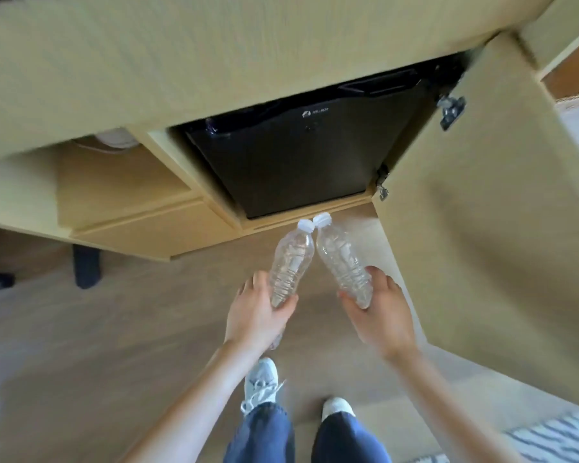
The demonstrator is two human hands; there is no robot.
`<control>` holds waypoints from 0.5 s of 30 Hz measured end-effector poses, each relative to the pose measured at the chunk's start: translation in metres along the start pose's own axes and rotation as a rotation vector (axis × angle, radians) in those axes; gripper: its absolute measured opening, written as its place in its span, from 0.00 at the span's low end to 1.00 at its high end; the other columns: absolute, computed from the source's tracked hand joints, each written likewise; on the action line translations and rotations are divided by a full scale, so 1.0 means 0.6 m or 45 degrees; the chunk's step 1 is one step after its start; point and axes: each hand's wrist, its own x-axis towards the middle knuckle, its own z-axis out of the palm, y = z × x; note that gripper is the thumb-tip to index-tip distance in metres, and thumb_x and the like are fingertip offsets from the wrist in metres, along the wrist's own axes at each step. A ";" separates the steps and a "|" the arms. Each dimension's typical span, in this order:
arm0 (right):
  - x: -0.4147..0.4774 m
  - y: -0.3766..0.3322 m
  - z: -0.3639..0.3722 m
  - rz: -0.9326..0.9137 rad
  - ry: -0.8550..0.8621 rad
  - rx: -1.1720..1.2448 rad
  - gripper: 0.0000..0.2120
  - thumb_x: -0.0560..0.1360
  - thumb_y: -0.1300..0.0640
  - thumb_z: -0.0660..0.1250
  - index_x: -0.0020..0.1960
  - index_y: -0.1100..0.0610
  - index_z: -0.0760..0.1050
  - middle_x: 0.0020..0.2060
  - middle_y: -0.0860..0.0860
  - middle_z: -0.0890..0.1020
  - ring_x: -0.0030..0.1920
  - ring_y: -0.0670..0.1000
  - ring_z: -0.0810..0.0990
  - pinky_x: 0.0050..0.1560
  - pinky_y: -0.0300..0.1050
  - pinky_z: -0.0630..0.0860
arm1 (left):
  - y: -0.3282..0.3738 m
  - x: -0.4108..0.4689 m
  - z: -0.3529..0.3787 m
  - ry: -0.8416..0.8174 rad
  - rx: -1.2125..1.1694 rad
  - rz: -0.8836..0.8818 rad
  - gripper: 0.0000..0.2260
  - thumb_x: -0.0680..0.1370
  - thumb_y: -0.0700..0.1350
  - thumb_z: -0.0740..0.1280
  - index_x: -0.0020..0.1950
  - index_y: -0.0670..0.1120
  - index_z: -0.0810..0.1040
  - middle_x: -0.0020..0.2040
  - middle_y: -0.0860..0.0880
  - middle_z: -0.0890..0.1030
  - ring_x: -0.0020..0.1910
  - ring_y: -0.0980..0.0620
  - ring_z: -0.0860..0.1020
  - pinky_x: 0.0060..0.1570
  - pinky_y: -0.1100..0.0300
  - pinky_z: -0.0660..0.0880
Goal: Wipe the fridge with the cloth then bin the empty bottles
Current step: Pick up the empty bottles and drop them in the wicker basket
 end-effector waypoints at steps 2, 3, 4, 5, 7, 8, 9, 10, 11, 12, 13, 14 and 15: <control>-0.060 -0.063 -0.087 0.011 0.017 0.047 0.27 0.75 0.46 0.72 0.68 0.56 0.69 0.58 0.57 0.79 0.59 0.61 0.76 0.54 0.52 0.76 | 0.053 -0.070 -0.082 0.026 -0.036 0.026 0.23 0.75 0.60 0.68 0.60 0.46 0.70 0.54 0.47 0.79 0.53 0.45 0.78 0.50 0.52 0.75; -0.091 -0.094 -0.134 0.006 0.033 0.058 0.27 0.75 0.45 0.71 0.68 0.55 0.69 0.57 0.56 0.79 0.59 0.60 0.76 0.54 0.52 0.76 | 0.080 -0.104 -0.124 0.038 -0.064 0.035 0.23 0.75 0.61 0.67 0.61 0.46 0.70 0.53 0.48 0.79 0.53 0.46 0.78 0.49 0.52 0.75; -0.121 -0.124 -0.181 -0.012 0.052 0.064 0.26 0.75 0.44 0.70 0.68 0.54 0.69 0.57 0.55 0.79 0.59 0.58 0.76 0.54 0.51 0.76 | 0.106 -0.138 -0.166 0.049 -0.094 0.042 0.23 0.75 0.61 0.67 0.61 0.47 0.69 0.53 0.49 0.79 0.52 0.47 0.78 0.48 0.52 0.76; -0.151 -0.152 -0.227 -0.032 0.071 0.070 0.27 0.75 0.44 0.70 0.68 0.54 0.68 0.57 0.54 0.79 0.59 0.57 0.76 0.54 0.50 0.75 | 0.131 -0.172 -0.208 0.059 -0.120 0.046 0.22 0.75 0.61 0.67 0.60 0.48 0.69 0.52 0.50 0.78 0.51 0.48 0.78 0.48 0.52 0.77; -0.203 -0.206 -0.319 -0.073 0.111 0.076 0.27 0.75 0.43 0.70 0.69 0.54 0.68 0.57 0.52 0.79 0.59 0.56 0.76 0.55 0.51 0.76 | 0.179 -0.235 -0.290 0.086 -0.167 0.054 0.22 0.75 0.62 0.66 0.60 0.49 0.69 0.52 0.52 0.77 0.50 0.50 0.78 0.47 0.53 0.77; -0.227 -0.232 -0.364 -0.093 0.125 0.080 0.28 0.74 0.43 0.70 0.68 0.54 0.69 0.56 0.52 0.79 0.58 0.55 0.76 0.55 0.51 0.76 | 0.202 -0.266 -0.329 0.104 -0.197 0.064 0.22 0.74 0.63 0.66 0.60 0.50 0.69 0.52 0.53 0.77 0.50 0.51 0.78 0.46 0.54 0.77; -0.249 -0.257 -0.408 -0.115 0.140 0.088 0.27 0.74 0.42 0.70 0.68 0.54 0.69 0.55 0.51 0.78 0.57 0.55 0.76 0.53 0.51 0.76 | 0.224 -0.294 -0.368 0.130 -0.225 0.084 0.22 0.74 0.63 0.66 0.60 0.50 0.69 0.52 0.54 0.76 0.50 0.52 0.77 0.45 0.56 0.76; -0.267 -0.281 -0.449 -0.132 0.160 0.101 0.26 0.74 0.42 0.69 0.66 0.54 0.69 0.54 0.50 0.78 0.56 0.56 0.76 0.52 0.50 0.76 | 0.246 -0.317 -0.406 0.164 -0.248 0.109 0.21 0.74 0.62 0.66 0.60 0.51 0.69 0.51 0.55 0.76 0.50 0.53 0.77 0.44 0.58 0.74; -0.284 -0.303 -0.485 -0.148 0.181 0.109 0.26 0.73 0.42 0.69 0.65 0.54 0.69 0.53 0.50 0.78 0.55 0.56 0.76 0.51 0.50 0.75 | 0.264 -0.339 -0.441 0.204 -0.261 0.135 0.21 0.74 0.62 0.66 0.59 0.51 0.70 0.50 0.56 0.75 0.50 0.53 0.76 0.42 0.60 0.71; -0.301 -0.323 -0.518 -0.172 0.205 0.110 0.25 0.73 0.41 0.69 0.64 0.53 0.69 0.52 0.49 0.78 0.54 0.55 0.76 0.50 0.49 0.74 | 0.282 -0.360 -0.473 0.245 -0.267 0.160 0.20 0.74 0.62 0.66 0.59 0.52 0.70 0.50 0.56 0.75 0.49 0.54 0.76 0.41 0.61 0.69; -0.317 -0.341 -0.547 -0.202 0.243 0.121 0.25 0.73 0.41 0.69 0.64 0.52 0.69 0.52 0.49 0.77 0.54 0.55 0.76 0.50 0.48 0.73 | 0.298 -0.378 -0.504 0.279 -0.275 0.193 0.19 0.74 0.61 0.67 0.58 0.52 0.70 0.50 0.56 0.76 0.49 0.55 0.76 0.41 0.62 0.69; -0.330 -0.359 -0.572 -0.237 0.296 0.146 0.24 0.74 0.42 0.70 0.64 0.51 0.68 0.51 0.47 0.77 0.54 0.54 0.75 0.50 0.48 0.72 | 0.312 -0.390 -0.533 0.316 -0.284 0.239 0.18 0.74 0.60 0.68 0.58 0.53 0.70 0.50 0.56 0.76 0.49 0.55 0.76 0.40 0.62 0.70; -0.341 -0.376 -0.595 -0.272 0.343 0.171 0.24 0.74 0.42 0.70 0.64 0.50 0.68 0.51 0.46 0.76 0.54 0.53 0.75 0.50 0.47 0.71 | 0.327 -0.401 -0.560 0.362 -0.299 0.281 0.18 0.74 0.60 0.68 0.58 0.53 0.70 0.50 0.57 0.76 0.49 0.56 0.76 0.40 0.62 0.71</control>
